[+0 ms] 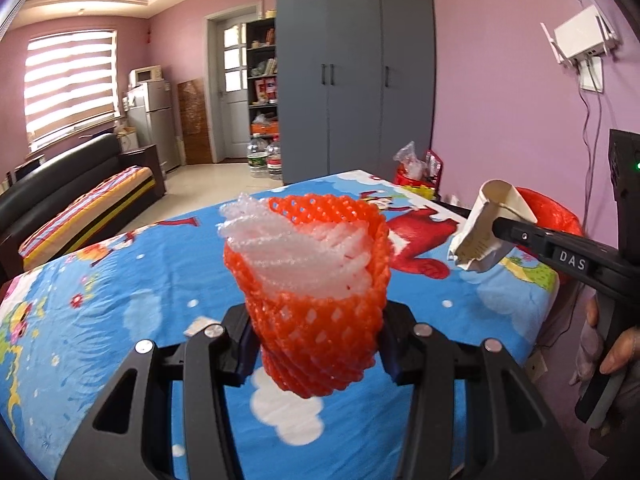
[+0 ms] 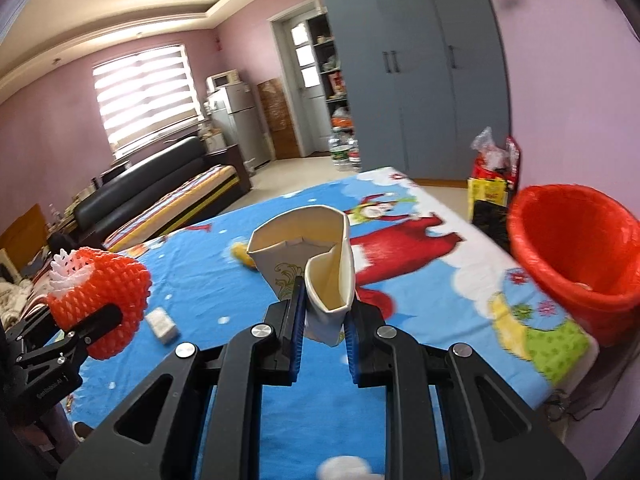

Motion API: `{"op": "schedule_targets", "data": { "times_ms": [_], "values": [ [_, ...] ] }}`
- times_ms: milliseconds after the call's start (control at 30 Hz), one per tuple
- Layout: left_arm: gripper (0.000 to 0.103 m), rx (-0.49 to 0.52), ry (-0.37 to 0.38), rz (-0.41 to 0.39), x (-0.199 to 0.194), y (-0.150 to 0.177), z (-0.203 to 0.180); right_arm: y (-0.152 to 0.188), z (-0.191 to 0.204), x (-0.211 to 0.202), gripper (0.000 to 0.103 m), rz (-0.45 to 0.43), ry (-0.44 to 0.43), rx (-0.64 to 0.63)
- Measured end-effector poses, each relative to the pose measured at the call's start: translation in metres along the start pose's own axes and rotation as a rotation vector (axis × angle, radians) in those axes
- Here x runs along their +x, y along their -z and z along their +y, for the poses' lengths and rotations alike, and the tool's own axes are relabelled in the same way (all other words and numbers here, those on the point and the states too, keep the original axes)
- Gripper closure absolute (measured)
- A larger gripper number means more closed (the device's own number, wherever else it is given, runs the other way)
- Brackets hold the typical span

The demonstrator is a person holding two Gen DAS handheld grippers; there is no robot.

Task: Collect trash
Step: 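Carry the orange nets and paper cup over the red bucket with both grippers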

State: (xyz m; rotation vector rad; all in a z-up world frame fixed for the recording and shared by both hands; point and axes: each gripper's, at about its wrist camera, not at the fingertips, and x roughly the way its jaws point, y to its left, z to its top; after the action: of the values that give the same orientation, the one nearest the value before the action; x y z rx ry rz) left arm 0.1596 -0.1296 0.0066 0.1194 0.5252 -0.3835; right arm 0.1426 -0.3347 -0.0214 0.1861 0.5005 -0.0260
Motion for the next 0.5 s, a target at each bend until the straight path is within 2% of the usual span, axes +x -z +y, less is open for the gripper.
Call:
{"op": "schedule_targets", "data": {
  "times_ms": [167,300,500],
  "values": [
    [0.056,0.000,0.079,0.007,0.020,-0.011,-0.023,0.000,-0.045,-0.011,0.084,-0.004,0.072,0.044],
    [0.056,-0.001,0.138,0.019,0.038,-0.021,-0.042,-0.003,-0.066,-0.017,0.084,-0.017,0.107,0.061],
    [0.056,0.036,0.229,0.038,0.068,-0.035,-0.089,-0.010,-0.109,-0.028,0.084,-0.045,0.170,0.093]
  ]
}}
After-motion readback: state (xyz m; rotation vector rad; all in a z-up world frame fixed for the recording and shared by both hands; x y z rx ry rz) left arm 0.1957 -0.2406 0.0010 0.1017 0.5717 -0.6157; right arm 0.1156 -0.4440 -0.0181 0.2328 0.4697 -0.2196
